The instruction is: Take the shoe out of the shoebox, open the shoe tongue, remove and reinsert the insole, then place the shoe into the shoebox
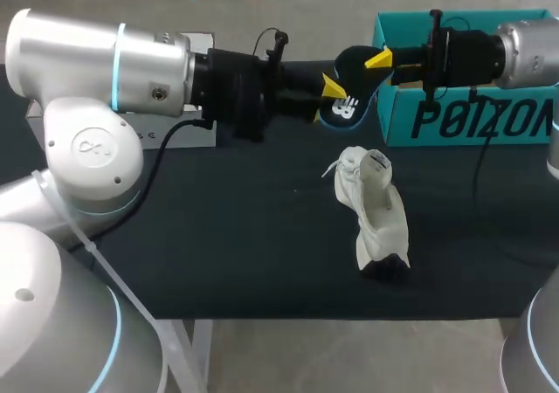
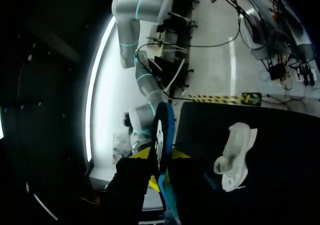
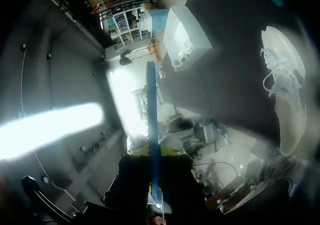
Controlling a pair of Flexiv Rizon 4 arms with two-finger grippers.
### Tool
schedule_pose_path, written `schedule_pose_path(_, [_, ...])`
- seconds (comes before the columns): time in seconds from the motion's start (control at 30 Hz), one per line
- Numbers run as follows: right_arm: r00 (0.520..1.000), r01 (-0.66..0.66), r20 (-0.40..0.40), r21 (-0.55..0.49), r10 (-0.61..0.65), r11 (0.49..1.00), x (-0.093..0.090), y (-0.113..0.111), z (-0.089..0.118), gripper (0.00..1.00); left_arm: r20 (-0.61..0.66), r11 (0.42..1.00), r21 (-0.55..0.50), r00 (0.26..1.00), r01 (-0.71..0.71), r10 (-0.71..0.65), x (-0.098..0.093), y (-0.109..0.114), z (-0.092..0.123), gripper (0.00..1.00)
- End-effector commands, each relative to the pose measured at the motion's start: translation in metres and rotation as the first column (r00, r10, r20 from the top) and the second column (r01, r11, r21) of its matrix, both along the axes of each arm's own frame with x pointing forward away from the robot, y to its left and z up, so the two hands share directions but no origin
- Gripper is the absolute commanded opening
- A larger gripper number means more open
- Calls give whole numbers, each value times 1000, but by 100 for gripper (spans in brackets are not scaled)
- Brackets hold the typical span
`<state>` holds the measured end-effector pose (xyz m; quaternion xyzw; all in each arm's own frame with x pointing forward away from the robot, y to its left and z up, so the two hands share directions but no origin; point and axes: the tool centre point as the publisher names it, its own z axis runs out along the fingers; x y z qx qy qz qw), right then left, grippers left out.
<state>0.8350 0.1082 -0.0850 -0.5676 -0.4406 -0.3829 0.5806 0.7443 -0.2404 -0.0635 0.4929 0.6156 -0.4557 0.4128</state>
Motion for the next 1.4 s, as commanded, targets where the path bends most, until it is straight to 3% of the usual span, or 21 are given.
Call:
schedule_pose_path(0.03, [1000,0,0,-1,0,1000,1,1,0,0,-17,1000,3,1000,16,-16,-2,12,1,100])
schedule_pose_path(0.23, [1000,0,0,-1,0,1000,1,1,0,0,-90,994,47,992,97,-93,-5,36,6,100])
schedule_pose_path(0.37, [1000,0,0,-1,0,1000,1,1,0,0,-137,977,135,980,165,-146,-1,59,18,100])
schedule_pose_path(0.6, [1000,0,0,-1,0,1000,1,1,0,0,-215,884,315,933,346,-289,13,89,48,100])
schedule_pose_path(0.9, [998,-24,61,-49,27,998,-8,4,-11,0,-335,642,495,811,585,-480,25,85,77,100])
schedule_pose_path(1.1, [995,-7,97,-42,11,999,-17,-3,-19,0,-376,526,594,788,608,-487,33,75,89,100])
schedule_pose_path(1.4, [994,9,108,-50,-4,999,-30,-10,-34,0,-376,526,594,788,608,-487,33,75,89,100])
